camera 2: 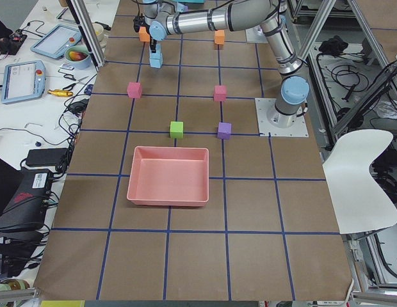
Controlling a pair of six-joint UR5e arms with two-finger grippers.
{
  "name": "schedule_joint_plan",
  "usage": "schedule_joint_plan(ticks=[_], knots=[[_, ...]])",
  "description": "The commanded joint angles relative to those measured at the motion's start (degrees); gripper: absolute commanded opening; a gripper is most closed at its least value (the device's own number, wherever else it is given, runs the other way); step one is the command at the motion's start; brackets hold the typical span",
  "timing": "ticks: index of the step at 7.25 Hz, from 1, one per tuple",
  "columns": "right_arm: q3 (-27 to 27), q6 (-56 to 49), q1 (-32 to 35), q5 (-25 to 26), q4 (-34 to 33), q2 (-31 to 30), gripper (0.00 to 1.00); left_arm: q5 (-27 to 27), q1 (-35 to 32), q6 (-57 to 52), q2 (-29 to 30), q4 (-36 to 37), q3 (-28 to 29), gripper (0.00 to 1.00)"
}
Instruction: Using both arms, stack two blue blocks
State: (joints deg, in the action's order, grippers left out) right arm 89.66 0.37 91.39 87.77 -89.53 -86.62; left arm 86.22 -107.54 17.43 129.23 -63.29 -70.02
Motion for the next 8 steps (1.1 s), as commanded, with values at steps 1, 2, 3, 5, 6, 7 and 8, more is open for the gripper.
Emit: schedule_joint_plan(ticks=[1, 2, 3, 5, 6, 7, 8], knots=[[0.25, -0.37, -1.29, 2.38, 0.67, -0.3, 1.0, 0.0, -0.04, -0.03, 0.67, 0.18, -0.03, 0.04], [0.34, -0.55, -1.39, 2.41, 0.68, -0.74, 1.0, 0.0, -0.12, -0.12, 1.02, 0.62, -0.03, 0.4], [0.34, -0.55, -1.39, 2.41, 0.68, -1.0, 1.0, 0.0, -0.3, 0.14, 1.2, 1.14, 0.06, 0.84], [0.34, -0.46, -1.22, 1.71, 0.68, -1.27, 1.0, -0.09, -0.65, 0.06, 0.85, 1.59, 0.06, 1.0], [0.51, -0.46, -1.39, 1.7, 0.59, -1.1, 1.0, -0.09, -0.65, -0.12, -0.11, 1.5, 0.15, 1.0], [0.51, -0.46, -1.39, 1.79, 0.59, -1.18, 1.0, 0.09, -0.22, -1.25, -1.95, 0.63, 0.41, 1.0], [0.51, -0.37, -1.39, 1.79, 0.59, -1.18, 1.0, 0.7, 1.27, -6.31, -4.49, -4.69, 1.02, 1.0]])
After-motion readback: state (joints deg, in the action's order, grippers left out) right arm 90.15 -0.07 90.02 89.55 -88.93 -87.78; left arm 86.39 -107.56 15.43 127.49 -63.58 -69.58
